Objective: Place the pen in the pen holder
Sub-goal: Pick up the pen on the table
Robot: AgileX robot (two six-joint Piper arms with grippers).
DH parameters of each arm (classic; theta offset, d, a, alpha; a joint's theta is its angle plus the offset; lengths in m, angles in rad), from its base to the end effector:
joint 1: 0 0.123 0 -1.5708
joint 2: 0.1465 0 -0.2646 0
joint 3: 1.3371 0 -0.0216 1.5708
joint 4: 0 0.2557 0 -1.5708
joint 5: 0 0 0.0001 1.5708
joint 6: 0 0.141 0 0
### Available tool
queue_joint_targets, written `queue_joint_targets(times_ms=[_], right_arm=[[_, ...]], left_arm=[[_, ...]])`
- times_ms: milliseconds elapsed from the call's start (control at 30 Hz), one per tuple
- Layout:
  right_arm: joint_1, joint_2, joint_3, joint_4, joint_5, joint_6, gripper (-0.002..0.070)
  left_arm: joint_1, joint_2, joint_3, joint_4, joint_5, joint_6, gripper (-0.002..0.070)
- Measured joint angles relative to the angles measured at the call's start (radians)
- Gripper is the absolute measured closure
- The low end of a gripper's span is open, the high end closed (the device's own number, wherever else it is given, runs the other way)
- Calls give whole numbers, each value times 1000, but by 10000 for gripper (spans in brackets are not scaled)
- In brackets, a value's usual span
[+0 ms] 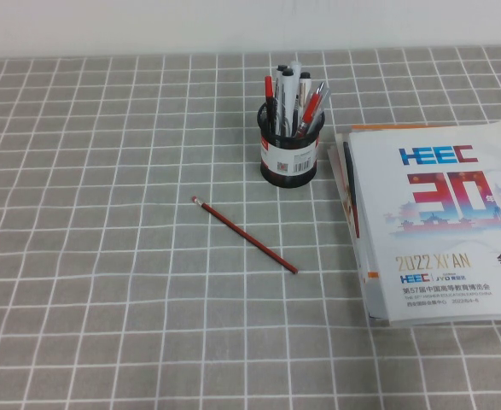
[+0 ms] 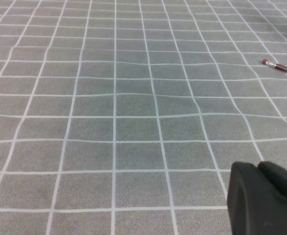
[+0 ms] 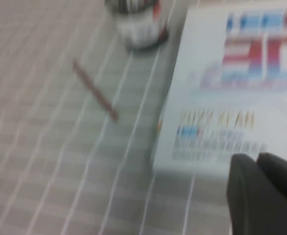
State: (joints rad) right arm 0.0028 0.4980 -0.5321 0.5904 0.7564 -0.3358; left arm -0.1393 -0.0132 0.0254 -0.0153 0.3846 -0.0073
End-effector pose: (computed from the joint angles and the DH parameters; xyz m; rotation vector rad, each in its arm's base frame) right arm 0.1510 0.0543 0.2669 -0.1139 2.1027 0.4859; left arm 0.1240 -0.0182 0.1558 0.1147 1.8785 -0.1157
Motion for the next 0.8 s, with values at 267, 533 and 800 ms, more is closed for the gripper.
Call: queue_joint_targets(times_ms=[267,533,800], right_arm=[[4,289,-141,-35,186,-62,688],[167,550,-342,-151,279,-33,689],[440,886,-666,-362,361,66,689]], left_arm=[[0,0,0,0,0,0,680],[0,0,0,0,0,0,680],[0,0,0,0,0,0,680]])
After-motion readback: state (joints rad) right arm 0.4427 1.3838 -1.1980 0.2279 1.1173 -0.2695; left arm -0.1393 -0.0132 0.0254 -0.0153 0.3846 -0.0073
